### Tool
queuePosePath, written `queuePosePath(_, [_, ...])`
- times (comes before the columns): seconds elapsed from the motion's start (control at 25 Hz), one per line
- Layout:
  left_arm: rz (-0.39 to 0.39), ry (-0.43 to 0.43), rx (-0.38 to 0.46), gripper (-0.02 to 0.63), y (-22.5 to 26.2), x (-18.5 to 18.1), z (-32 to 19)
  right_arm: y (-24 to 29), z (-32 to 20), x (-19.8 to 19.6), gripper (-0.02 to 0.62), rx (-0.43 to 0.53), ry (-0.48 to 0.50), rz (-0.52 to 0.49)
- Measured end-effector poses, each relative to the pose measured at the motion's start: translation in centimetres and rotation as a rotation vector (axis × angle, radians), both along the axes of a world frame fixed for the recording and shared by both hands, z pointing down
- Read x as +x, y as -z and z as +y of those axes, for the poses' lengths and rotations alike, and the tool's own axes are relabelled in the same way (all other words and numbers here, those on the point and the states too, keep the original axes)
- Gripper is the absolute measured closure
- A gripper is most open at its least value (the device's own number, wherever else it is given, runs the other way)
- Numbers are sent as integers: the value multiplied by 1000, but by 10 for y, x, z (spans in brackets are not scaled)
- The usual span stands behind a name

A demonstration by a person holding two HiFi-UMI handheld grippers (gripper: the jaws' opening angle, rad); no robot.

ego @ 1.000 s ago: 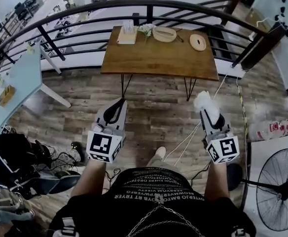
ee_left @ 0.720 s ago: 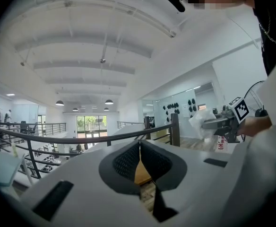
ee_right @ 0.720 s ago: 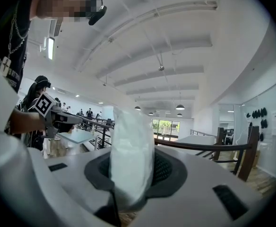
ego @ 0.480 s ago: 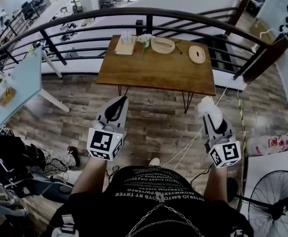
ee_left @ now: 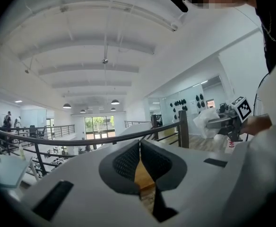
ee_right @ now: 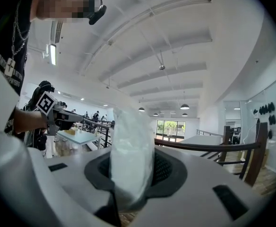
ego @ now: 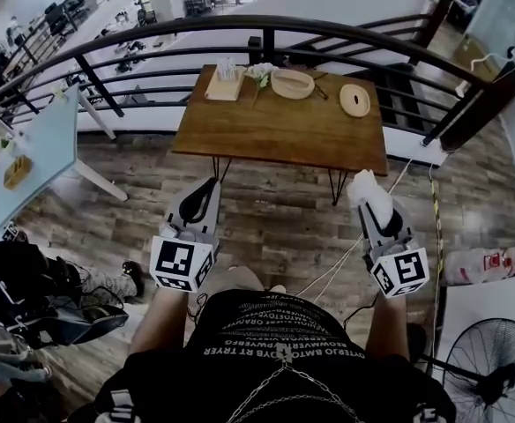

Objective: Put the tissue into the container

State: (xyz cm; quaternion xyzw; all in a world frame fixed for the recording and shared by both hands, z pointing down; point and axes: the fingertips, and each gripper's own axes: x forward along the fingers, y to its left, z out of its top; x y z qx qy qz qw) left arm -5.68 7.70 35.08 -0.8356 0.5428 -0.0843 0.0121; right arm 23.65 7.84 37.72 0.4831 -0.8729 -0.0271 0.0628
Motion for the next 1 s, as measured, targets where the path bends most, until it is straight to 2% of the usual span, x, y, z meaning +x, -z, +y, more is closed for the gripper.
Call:
queuePosePath(0.48, [-10,-32,-4,575,-10,12,-25,-9,-22,7,471,-10,-23,-7])
queuePosePath(1.0, [1,-48,-27,575,-22,9,-83,-10,-76,-10,471,-20,0,22])
